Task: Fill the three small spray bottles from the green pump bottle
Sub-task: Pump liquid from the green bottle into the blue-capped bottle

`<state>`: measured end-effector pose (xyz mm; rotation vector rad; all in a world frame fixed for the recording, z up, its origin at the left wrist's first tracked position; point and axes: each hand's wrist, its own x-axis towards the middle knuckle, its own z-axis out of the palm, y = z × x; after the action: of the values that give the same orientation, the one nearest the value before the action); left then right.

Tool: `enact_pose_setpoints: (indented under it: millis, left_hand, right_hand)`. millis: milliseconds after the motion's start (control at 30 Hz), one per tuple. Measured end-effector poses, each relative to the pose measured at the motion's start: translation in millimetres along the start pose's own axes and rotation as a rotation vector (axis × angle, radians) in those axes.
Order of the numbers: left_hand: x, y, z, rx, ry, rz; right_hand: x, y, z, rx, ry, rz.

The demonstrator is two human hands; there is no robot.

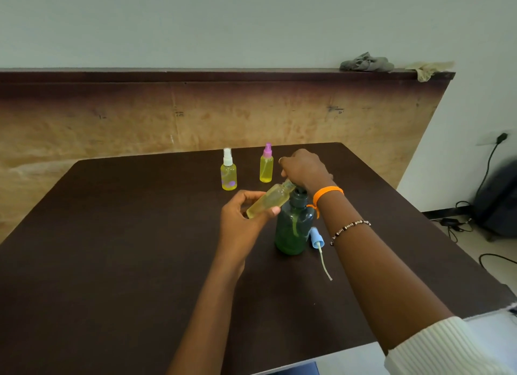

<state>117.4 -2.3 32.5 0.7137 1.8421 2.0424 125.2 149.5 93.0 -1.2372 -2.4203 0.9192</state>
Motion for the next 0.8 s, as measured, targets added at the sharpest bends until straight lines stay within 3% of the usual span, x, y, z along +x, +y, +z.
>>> enact_pose_setpoints:
  millis: [200, 333, 500, 800]
  left_hand:
    - [2, 4, -2, 0.009, -0.008, 0.015]
    - [2, 5, -3, 0.004, -0.024, 0.021]
    - [2, 3, -2, 0.006, -0.024, 0.017]
    - [0, 4, -2, 0.010, -0.026, 0.015]
  right_hand:
    - [-3, -9, -3, -0.076, -0.022, 0.002]
    - [4, -17, 1, -0.081, -0.197, 0.038]
    - [1, -7, -1, -0.084, -0.037, 0.026]
    - [-3, -10, -7, -0.214, 0.009, -0.031]
